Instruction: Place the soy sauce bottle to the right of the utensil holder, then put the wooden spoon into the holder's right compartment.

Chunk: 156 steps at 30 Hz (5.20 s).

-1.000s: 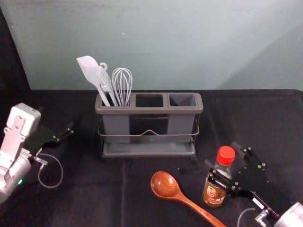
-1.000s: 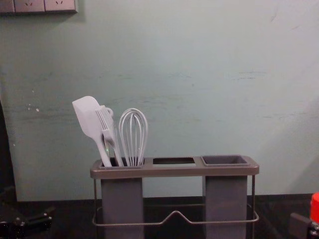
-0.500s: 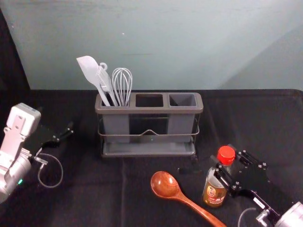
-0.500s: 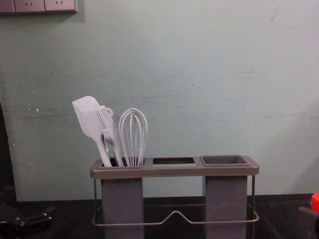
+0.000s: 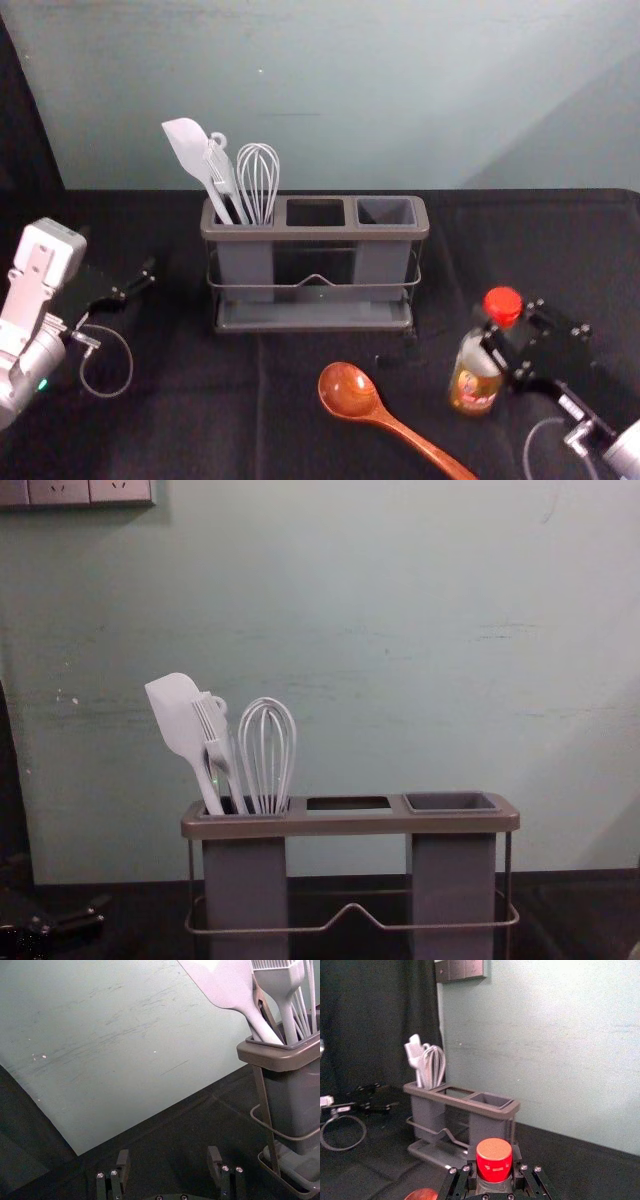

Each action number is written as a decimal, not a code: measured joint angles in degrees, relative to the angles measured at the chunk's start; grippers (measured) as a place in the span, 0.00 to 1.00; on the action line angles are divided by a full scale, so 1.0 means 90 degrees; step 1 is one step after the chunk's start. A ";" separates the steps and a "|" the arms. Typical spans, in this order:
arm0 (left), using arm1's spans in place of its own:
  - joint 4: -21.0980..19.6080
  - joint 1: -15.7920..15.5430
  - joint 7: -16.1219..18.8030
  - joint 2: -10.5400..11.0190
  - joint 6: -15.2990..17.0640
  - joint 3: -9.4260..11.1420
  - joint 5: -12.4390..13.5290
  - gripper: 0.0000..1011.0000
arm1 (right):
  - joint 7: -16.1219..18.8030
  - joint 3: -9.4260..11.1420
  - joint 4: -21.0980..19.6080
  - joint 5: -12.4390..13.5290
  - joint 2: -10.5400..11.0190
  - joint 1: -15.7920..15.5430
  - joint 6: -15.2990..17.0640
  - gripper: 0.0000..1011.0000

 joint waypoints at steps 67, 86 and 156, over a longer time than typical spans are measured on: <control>0.0000 0.0000 0.0000 0.0000 0.0000 0.0000 0.0000 1.00 | 0.1020 -0.0586 0.3428 -0.0112 -0.1133 0.3362 -0.0033 0.38; 0.0000 0.0000 0.0000 0.0000 0.0000 0.0000 0.0000 1.00 | 0.1036 -0.0603 0.3496 -0.0142 -0.1183 0.3388 -0.0067 0.38; 0.0000 0.0000 0.0000 0.0000 0.0000 0.0000 0.0000 1.00 | 0.0408 -0.1140 0.1434 -0.1321 -0.1253 0.0978 0.0130 0.99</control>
